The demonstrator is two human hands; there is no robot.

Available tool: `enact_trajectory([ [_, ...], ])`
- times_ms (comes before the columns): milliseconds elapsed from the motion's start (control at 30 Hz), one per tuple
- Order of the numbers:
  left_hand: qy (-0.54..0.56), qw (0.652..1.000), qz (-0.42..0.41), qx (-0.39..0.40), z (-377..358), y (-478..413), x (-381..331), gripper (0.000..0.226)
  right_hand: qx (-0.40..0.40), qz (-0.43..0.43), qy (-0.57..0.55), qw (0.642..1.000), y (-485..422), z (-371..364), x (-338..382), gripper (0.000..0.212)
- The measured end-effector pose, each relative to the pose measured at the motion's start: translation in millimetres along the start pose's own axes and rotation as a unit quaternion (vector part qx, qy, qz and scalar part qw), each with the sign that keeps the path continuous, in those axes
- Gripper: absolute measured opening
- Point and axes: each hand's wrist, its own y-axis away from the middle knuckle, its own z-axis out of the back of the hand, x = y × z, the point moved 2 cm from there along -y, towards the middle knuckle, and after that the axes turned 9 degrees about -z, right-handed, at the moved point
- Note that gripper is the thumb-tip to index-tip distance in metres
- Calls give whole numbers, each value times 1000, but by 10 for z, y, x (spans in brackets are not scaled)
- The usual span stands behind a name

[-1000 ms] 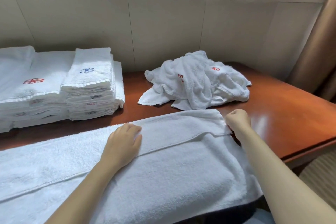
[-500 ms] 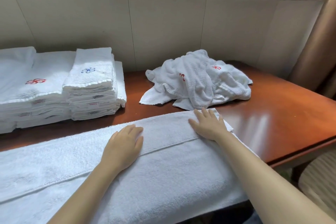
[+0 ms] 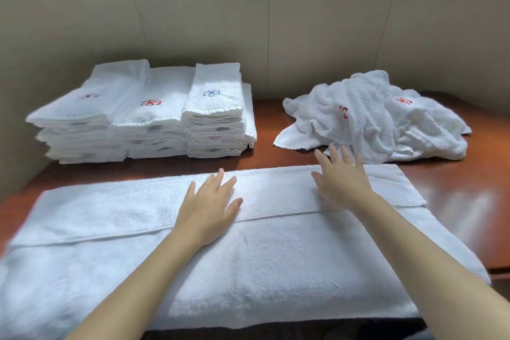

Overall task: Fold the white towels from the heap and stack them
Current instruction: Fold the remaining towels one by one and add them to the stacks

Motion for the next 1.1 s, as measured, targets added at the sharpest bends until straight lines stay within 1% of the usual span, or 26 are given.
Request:
enact_trajectory([
  [33, -14, 999, 27, -11, 22, 48, 72, 59, -3, 52, -12, 999, 68, 27, 225, 56],
  [67, -23, 998, 59, -6, 41, 102, 165, 60, 6, 103, -27, 994, 153, 38, 442, 57],
  [133, -11, 993, 113, 43, 68, 237, 388, 61, 67, 183, -60, 979, 361, -24, 827, 57],
  [200, 29, 989, 116, 81, 116, 397, 553, 59, 132, 223, -56, 964, 553, -150, 1101, 56],
  [233, 48, 991, 100, 79, 160, 484, 594, 57, 137, 226, -42, 963, 614, -188, 1185, 56],
  [300, 73, 994, 58, 53, 267, 665, 595, 53, 101, 221, -20, 970, 680, -175, 1275, 54],
  [333, 75, 996, 30, 35, 316, 764, 569, 50, 69, 234, -9, 970, 721, -140, 1308, 51],
  [367, 70, 997, -4, 17, 354, 873, 528, 47, 32, 264, -6, 964, 785, -103, 1343, 47],
  [400, 61, 997, -40, 1, 375, 989, 472, 45, -1, 310, -17, 951, 880, -59, 1382, 43],
  [467, 35, 994, -102, -22, 375, 1244, 342, 45, -56, 421, -68, 903, 1155, 21, 1486, 36],
  [500, 16, 991, -128, -38, 351, 1357, 279, 47, -79, 461, -94, 879, 1308, 38, 1515, 35],
  [533, -14, 987, -149, -54, 308, 1482, 253, 50, -94, 489, -111, 860, 1469, 23, 1551, 37],
  [567, -46, 983, -164, -61, 247, 1582, 237, 52, -98, 503, -114, 851, 1602, -5, 1561, 44],
  [633, -101, 977, -180, -57, 125, 1739, 262, 56, -101, 522, -85, 843, 1789, -88, 1566, 61],
  [667, -127, 971, -193, -62, 73, 1796, 291, 57, -111, 528, -51, 841, 1841, -141, 1559, 72],
  [700, -145, 963, -211, -82, 28, 1835, 324, 54, -120, 528, -10, 841, 1874, -187, 1556, 85],
  [733, -151, 953, -236, -115, -2, 1862, 355, 45, -124, 521, 27, 844, 1891, -213, 1558, 96],
  [767, -145, 942, -259, -154, -22, 1879, 378, 34, -124, 514, 46, 848, 1895, -234, 1559, 104],
  [800, -141, 931, -276, -194, -23, 1892, 393, 28, -132, 513, 47, 847, 1901, -243, 1564, 107],
  [833, -140, 919, -289, -230, -16, 1897, 408, 26, -143, 519, 36, 842, 1910, -231, 1582, 104],
  [867, -137, 908, -300, -257, -3, 1900, 430, 25, -154, 528, 17, 835, 1927, -211, 1597, 97],
  [933, -131, 895, -306, -296, 47, 1895, 476, 19, -161, 539, -40, 826, 1917, -156, 1617, 75],
  [967, -125, 893, -298, -314, 88, 1889, 501, 19, -150, 530, -71, 832, 1892, -97, 1620, 64],
  [1033, -119, 894, -253, -350, 227, 1867, 575, 27, -104, 471, -107, 869, 1809, 45, 1623, 48],
  [1100, -144, 901, -189, -362, 410, 1824, 679, 34, -64, 399, -131, 905, 1644, 124, 1592, 41],
])
